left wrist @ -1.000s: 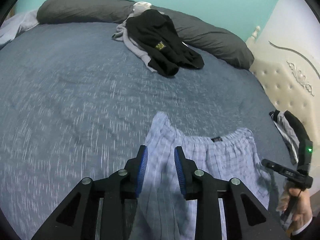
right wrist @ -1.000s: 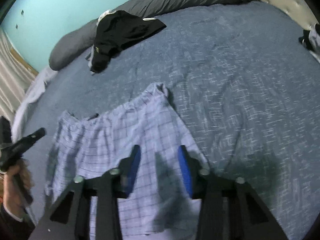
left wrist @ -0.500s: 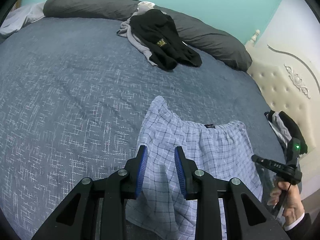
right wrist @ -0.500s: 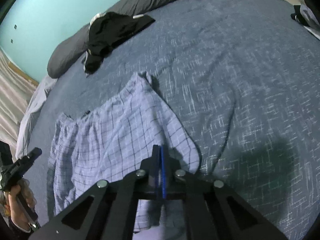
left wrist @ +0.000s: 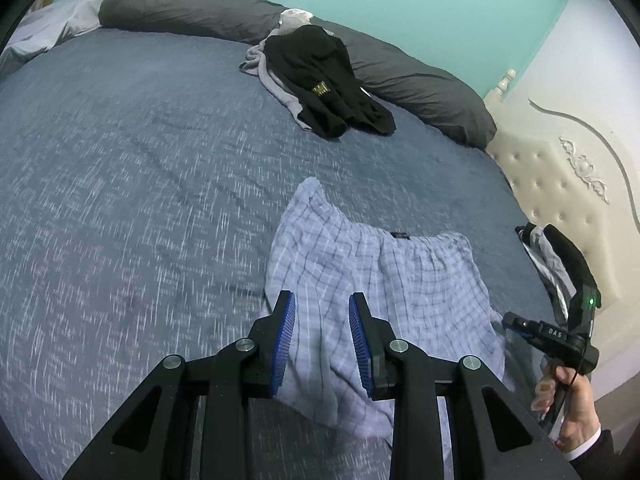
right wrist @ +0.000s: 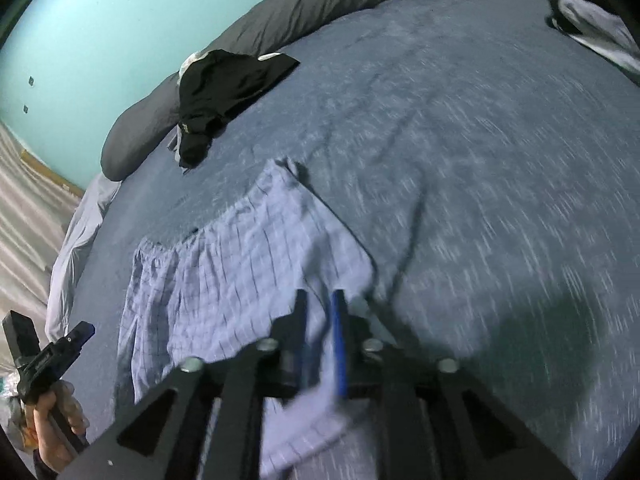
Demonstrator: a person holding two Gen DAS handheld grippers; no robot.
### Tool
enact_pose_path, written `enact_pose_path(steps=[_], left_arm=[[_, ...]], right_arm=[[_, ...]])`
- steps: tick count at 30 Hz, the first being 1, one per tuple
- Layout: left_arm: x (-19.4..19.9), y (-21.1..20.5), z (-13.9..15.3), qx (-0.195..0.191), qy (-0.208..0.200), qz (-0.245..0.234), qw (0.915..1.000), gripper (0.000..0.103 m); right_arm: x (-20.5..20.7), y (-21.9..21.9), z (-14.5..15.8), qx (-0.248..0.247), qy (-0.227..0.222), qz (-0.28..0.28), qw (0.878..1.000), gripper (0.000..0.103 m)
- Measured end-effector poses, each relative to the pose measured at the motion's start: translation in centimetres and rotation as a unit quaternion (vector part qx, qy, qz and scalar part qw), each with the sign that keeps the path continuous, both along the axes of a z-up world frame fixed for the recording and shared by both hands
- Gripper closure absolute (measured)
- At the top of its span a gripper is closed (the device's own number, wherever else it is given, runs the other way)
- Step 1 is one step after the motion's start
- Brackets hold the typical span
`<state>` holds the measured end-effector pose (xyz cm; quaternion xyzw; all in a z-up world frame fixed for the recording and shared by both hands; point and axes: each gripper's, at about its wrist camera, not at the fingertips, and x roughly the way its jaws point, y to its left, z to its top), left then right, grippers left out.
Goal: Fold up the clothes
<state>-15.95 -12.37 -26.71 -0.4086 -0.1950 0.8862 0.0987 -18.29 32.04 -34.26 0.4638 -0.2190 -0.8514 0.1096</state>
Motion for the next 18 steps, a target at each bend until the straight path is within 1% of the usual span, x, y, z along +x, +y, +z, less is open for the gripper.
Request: enact_pose_path(steps=[1, 5, 9, 10, 11, 12, 14, 18], left_arm=[[0.2, 0.1, 0.0, 0.001, -0.001, 0.000, 1.0000, 0.073], [1.0, 0.4, -0.2, -0.001, -0.003, -0.004, 1.0000, 0.073], [0.8, 0.5, -0.9, -0.006, -0.010, -0.004, 0.9999, 0.073], [0.7, 0.4, -1.1, -0.007, -0.012, -0.003, 0.9999, 0.073], [0.6, 0.4, -1.3, -0.007, -0.014, -0.002, 0.9999, 0.073], [0.4, 0.4, -1.5, -0.008, -0.016, -0.002, 0.9998, 0.073], [0.1, 0.3, -2.0, -0.009, -0.021, -0.001, 0.9997, 0.073], [-0.3, 0.2, -2.6, -0.007, -0.027, -0.001, 0.9996, 0.073]], right_arm=[[0.5, 0.1, -0.2, 0.001, -0.003, -0.001, 1.000, 0.074], [1.0, -0.3, -0.8, 0.019, -0.005, 0.004, 1.000, 0.074], [1.2, -1.0, -0.8, 0.044, 0.002, 0.020, 0.999, 0.076], [1.2, -0.9, -0.9, 0.048, 0.003, 0.018, 0.999, 0.081], [1.2, -0.8, -1.1, 0.048, 0.002, 0.015, 0.999, 0.089], [1.2, -0.6, -1.2, 0.046, 0.000, 0.011, 0.999, 0.091], [1.0, -0.1, -1.4, 0.043, -0.002, 0.004, 0.999, 0.100], [1.2, 0.6, -1.0, 0.037, 0.006, -0.009, 0.999, 0.101]])
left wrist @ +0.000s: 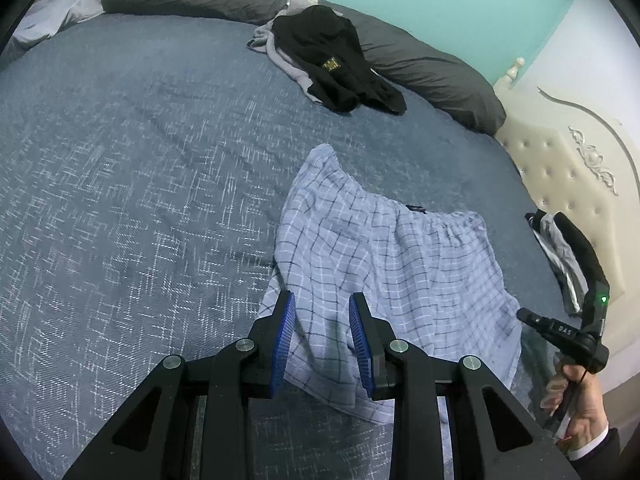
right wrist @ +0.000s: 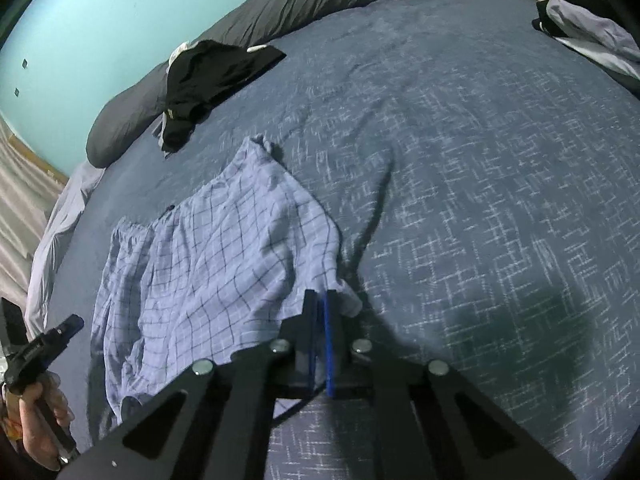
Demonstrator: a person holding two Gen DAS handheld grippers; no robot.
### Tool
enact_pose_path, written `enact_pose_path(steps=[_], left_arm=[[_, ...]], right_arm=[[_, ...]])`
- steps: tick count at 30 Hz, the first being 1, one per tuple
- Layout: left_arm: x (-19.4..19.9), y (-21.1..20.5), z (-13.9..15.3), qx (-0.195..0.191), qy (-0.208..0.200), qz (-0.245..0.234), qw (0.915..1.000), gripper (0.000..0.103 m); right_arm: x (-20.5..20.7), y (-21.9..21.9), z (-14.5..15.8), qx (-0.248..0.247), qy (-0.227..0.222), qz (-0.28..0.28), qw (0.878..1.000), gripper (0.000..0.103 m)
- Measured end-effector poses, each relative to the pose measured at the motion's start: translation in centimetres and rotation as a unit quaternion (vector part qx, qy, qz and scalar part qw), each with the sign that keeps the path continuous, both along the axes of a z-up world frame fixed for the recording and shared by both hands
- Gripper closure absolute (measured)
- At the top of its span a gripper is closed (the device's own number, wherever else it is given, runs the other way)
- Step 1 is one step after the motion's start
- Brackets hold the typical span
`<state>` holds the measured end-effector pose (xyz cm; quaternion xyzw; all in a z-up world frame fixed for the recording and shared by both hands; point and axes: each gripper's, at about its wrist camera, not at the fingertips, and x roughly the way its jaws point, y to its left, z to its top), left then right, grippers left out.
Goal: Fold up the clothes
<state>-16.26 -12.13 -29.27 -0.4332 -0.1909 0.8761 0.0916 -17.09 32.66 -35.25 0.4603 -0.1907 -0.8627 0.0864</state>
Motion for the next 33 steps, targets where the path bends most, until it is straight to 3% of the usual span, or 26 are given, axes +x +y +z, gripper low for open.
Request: enact_pose_path(steps=[6, 11, 17, 20, 23, 27, 28, 31, 33], left_arm=[[-0.1, -0.3, -0.4, 0.001, -0.005, 0.004, 1.0000, 0.073], [-0.2, -0.3, -0.7, 0.005, -0.009, 0.004, 0.9999, 0.073], [-0.1, -0.6, -0.7, 0.005, -0.013, 0.006, 0.9999, 0.073], [0.0, -1.2, -0.6, 0.003, -0.012, 0.013, 0.9998, 0.072], [0.1, -1.9, -0.7, 0.005, -0.012, 0.020, 0.9997, 0.066], [0.2, -2.3, -0.8, 0.009, -0.013, 0.023, 0.9996, 0.065], [0.2, -2.4, -0.8, 0.010, -0.013, 0.023, 0.9996, 0.065], [0.2, -2.3, -0.9, 0.010, -0.014, 0.023, 0.9996, 0.065], [0.2, -2.3, -1.0, 0.013, -0.015, 0.023, 0.9995, 0.065]], right_arm=[[0.5, 3.3, 0.6, -0.055, 0.015, -0.055, 0.997, 0.101], [0.6, 5.8, -1.7, -0.130, -0.020, -0.095, 0.987, 0.101], [0.4, 6.3, -1.3, -0.129, -0.011, -0.106, 0.986, 0.101], [0.1, 7.0, -1.8, -0.152, -0.011, -0.117, 0.981, 0.101], [0.5, 7.3, -2.3, -0.172, -0.011, -0.124, 0.977, 0.098], [1.0, 7.1, -1.8, -0.170, -0.014, -0.134, 0.976, 0.096], [1.2, 7.0, -1.6, -0.169, -0.012, -0.136, 0.976, 0.093], [1.7, 6.5, -0.7, -0.167, -0.007, -0.132, 0.977, 0.062], [1.7, 5.7, -0.2, -0.161, -0.004, -0.122, 0.979, 0.062]])
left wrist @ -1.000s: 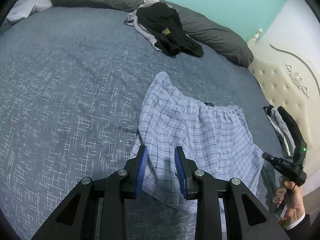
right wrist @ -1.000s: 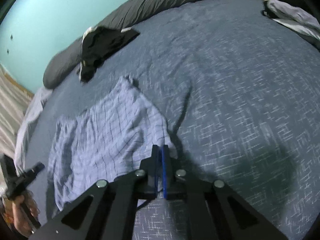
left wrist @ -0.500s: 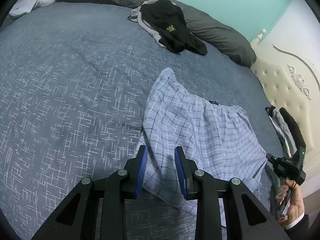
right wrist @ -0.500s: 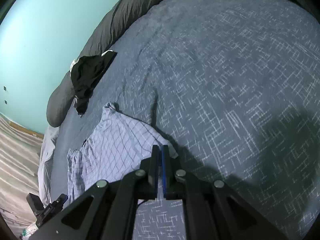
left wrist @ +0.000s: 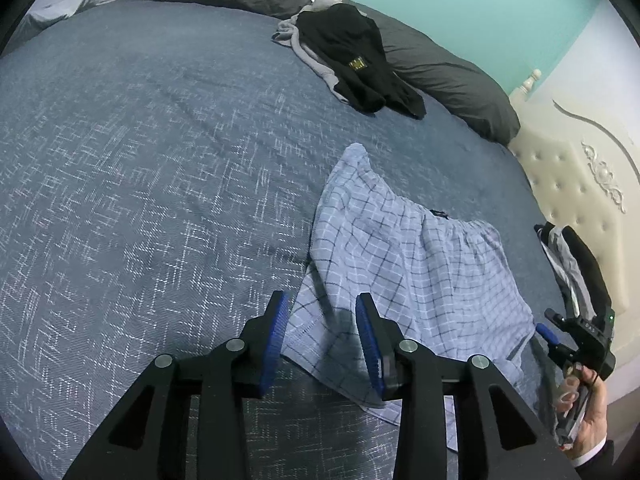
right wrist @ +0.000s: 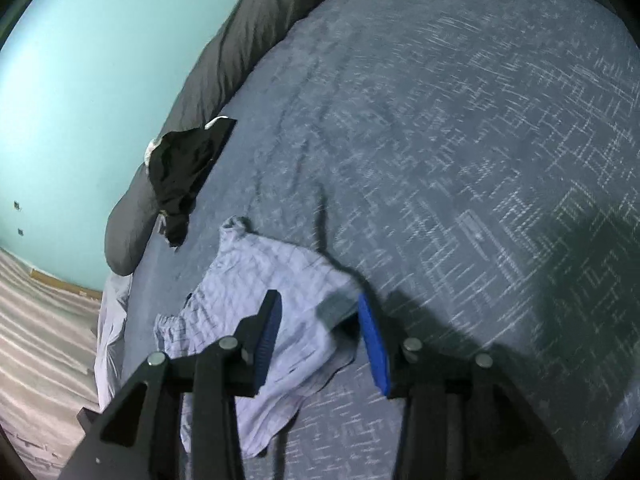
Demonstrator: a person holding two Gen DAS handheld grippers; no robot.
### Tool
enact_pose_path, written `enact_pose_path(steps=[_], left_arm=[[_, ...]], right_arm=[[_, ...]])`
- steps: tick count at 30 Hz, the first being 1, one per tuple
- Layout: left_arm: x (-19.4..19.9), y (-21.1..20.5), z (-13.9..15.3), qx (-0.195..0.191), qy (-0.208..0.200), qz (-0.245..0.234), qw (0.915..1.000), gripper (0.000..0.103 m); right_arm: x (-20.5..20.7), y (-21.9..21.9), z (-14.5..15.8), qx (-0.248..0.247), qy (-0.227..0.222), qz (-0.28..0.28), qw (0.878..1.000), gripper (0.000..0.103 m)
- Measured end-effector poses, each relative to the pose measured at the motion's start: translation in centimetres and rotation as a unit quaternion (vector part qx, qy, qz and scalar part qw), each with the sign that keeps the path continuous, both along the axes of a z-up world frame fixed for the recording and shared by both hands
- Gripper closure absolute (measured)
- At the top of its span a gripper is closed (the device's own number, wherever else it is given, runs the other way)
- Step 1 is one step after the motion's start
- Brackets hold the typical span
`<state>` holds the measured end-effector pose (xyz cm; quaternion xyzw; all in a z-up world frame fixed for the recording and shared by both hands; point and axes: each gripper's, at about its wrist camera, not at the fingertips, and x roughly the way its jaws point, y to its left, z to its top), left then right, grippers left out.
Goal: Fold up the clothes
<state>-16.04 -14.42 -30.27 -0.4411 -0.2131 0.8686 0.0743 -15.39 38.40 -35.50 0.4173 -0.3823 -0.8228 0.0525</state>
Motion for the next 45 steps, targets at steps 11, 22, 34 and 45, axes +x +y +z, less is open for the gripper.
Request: enact_pose_path(steps=[11, 22, 34, 45], left_arm=[[0.0, 0.3, -0.2, -0.001, -0.001, -0.001, 1.0000, 0.065], [-0.1, 0.5, -0.4, -0.002, -0.003, -0.003, 1.0000, 0.065], [-0.1, 0.5, -0.5, -0.002, -0.004, -0.005, 1.0000, 0.065], [-0.1, 0.7, -0.7, -0.004, -0.004, -0.007, 1.0000, 0.065]], right_arm=[[-1.2, -1.9, 0.1, 0.034, 0.014, 0.039, 0.999, 0.070], [-1.4, -0.3, -0.6, 0.014, 0.015, 0.014, 1.000, 0.100], [-1.5, -0.4, 0.1, 0.041, 0.015, 0.024, 0.999, 0.099], [-2.7, -5.3, 0.4, 0.192, -0.011, 0.119, 0.974, 0.060]])
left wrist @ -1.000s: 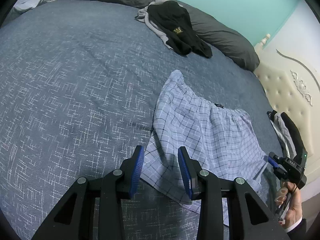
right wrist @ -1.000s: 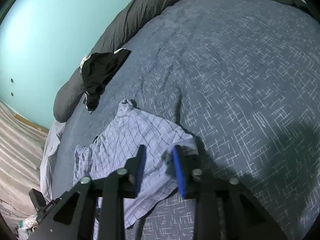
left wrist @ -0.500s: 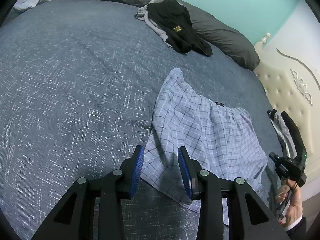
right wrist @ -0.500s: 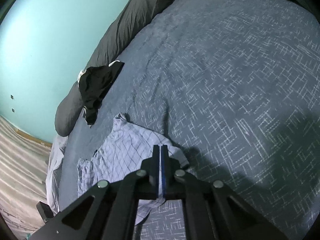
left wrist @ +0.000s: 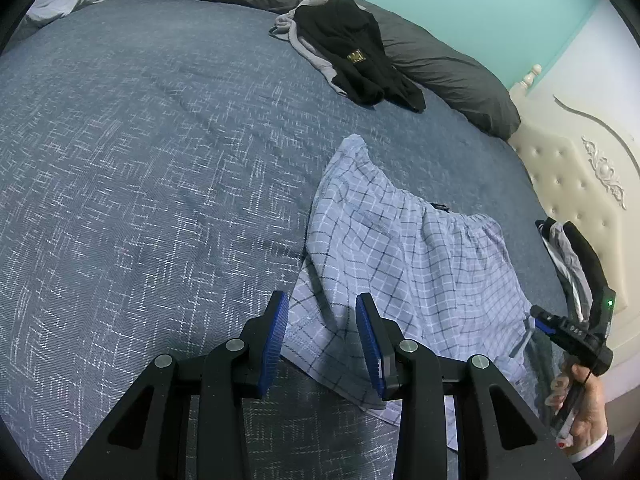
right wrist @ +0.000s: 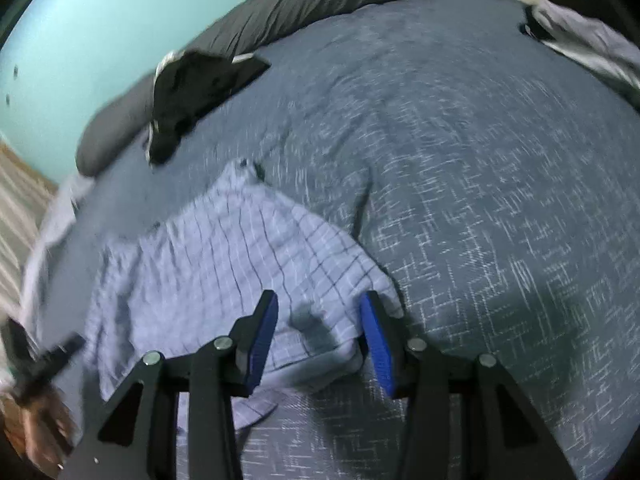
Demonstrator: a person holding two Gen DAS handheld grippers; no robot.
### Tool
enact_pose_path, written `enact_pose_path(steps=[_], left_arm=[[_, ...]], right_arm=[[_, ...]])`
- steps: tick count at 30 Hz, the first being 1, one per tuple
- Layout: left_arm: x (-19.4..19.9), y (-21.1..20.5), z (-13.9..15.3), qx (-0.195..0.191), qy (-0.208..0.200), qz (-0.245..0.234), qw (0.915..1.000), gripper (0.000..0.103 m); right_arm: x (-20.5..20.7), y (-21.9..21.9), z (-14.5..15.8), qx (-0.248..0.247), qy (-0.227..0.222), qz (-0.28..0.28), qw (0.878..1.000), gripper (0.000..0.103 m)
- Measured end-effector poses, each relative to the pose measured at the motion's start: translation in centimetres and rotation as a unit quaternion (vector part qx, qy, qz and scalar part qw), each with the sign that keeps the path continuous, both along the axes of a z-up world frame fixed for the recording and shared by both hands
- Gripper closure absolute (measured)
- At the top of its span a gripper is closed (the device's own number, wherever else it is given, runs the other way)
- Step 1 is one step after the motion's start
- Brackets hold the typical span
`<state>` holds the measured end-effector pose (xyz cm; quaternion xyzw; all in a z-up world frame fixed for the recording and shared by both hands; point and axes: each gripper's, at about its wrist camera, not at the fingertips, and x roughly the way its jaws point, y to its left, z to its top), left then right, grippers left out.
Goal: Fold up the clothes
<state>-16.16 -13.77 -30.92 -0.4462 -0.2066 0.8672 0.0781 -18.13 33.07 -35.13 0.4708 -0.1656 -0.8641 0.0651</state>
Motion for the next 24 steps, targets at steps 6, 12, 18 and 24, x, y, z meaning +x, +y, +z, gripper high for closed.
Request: enact_pose_path(steps=[6, 12, 18, 24], left_arm=[[-0.1, 0.0, -0.1, 0.000, -0.001, -0.001, 1.0000, 0.065], [-0.2, 0.0, -0.1, 0.003, -0.001, 0.001, 1.0000, 0.065], [-0.2, -0.5, -0.2, 0.005, -0.001, 0.006, 1.0000, 0.065], [-0.6, -1.2, -0.3, 0.007, -0.005, 0.010, 0.9999, 0.058]], right_arm=[[-0.1, -0.4, -0.9, 0.024, -0.015, 0.015, 0.999, 0.094], [0.3, 1.2, 0.5, 0.011, 0.014, -0.014, 1.000, 0.097], [0.7, 3.3, 0.5, -0.029, 0.015, -0.040, 0.999, 0.097], [0.7, 4.8, -0.4, -0.073, 0.006, -0.065, 0.995, 0.097]])
